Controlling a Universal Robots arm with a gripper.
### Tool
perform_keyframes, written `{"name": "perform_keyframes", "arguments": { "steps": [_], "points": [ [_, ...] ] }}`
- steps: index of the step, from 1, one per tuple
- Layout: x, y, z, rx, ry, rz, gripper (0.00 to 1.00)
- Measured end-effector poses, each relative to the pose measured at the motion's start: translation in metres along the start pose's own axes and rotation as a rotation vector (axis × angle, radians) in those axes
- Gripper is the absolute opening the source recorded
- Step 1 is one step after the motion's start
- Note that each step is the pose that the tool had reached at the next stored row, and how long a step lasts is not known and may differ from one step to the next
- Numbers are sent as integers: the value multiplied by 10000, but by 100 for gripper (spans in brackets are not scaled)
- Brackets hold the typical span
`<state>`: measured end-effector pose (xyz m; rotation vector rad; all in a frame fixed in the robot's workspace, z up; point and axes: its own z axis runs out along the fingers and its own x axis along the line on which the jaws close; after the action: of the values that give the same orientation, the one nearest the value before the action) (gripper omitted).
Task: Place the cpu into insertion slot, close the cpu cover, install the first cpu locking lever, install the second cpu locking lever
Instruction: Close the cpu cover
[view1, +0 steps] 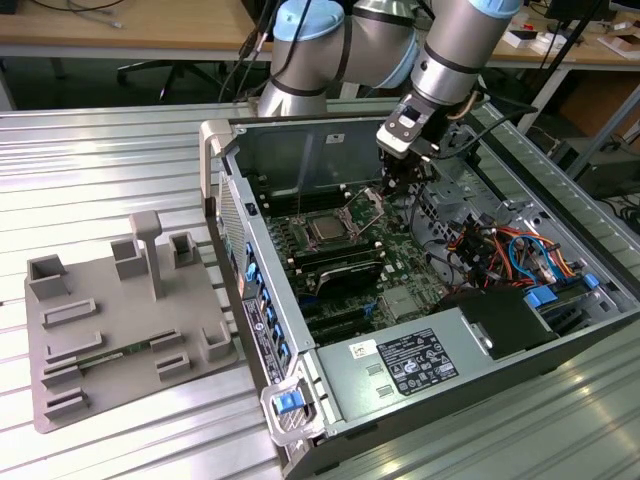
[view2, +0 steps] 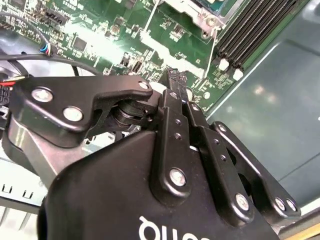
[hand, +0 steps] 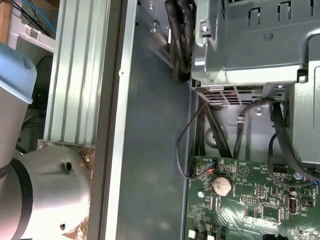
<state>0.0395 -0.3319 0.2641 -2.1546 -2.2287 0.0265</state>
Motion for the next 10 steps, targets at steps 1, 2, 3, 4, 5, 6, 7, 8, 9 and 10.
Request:
{"name": "perform_keyframes", "arguments": {
  "steps": [1,2,3,4,5,6,7,8,9,10],
  "points": [
    [-1,20,12,46,1,0,11],
    [-2,29,22,71,2,0,11],
    [-2,36,33,91,2,1,11],
    [-3,42,49,112,4,1,11],
    [-3,44,68,121,7,2,11],
    [-3,44,76,122,8,3,11],
    [-3,43,81,123,8,3,11],
    [-3,36,84,123,8,2,11],
    [-3,28,85,124,12,2,11],
    [-3,20,86,123,24,1,11]
  ]
}}
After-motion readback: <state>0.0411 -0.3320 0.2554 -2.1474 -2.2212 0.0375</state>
